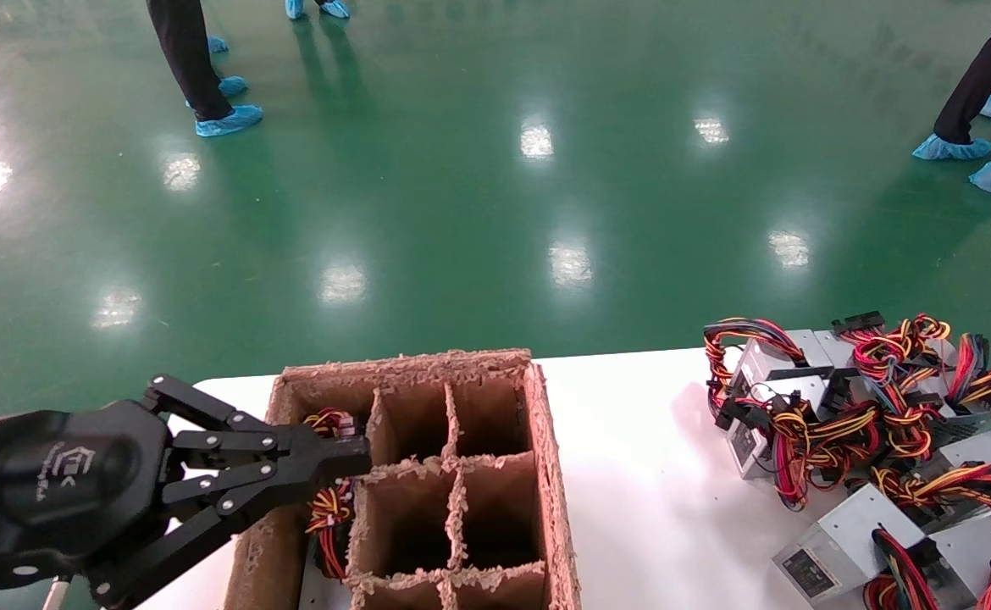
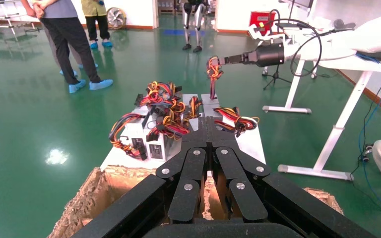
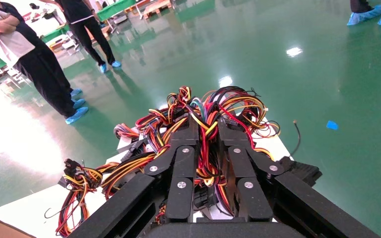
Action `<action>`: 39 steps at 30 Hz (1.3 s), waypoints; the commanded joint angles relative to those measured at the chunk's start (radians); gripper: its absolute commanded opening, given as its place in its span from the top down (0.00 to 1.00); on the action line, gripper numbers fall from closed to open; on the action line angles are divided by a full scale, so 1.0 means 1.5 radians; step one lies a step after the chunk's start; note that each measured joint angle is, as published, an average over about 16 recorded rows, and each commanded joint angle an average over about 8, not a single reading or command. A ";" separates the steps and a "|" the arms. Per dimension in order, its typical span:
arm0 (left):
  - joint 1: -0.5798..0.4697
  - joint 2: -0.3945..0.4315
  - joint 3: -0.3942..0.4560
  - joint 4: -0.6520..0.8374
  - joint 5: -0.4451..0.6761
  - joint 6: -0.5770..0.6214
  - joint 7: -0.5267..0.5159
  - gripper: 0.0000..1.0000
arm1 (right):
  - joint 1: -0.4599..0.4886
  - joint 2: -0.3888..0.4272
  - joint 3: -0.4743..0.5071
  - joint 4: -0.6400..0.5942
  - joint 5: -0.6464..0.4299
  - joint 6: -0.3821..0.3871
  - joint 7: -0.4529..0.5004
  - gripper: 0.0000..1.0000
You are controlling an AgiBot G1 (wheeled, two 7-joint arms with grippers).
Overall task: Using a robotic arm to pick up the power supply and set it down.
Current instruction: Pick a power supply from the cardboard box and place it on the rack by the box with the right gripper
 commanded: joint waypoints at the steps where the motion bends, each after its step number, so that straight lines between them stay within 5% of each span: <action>1: 0.000 0.000 0.000 0.000 0.000 0.000 0.000 1.00 | -0.001 0.001 0.000 -0.001 0.000 -0.001 -0.001 0.00; 22: 0.000 0.000 0.000 0.000 0.000 0.000 0.000 1.00 | -0.017 0.012 0.022 0.039 0.011 -0.009 -0.013 0.00; 39: 0.000 0.000 0.000 0.000 0.000 0.000 0.000 1.00 | 0.037 0.020 0.006 0.103 0.000 -0.032 -0.040 0.00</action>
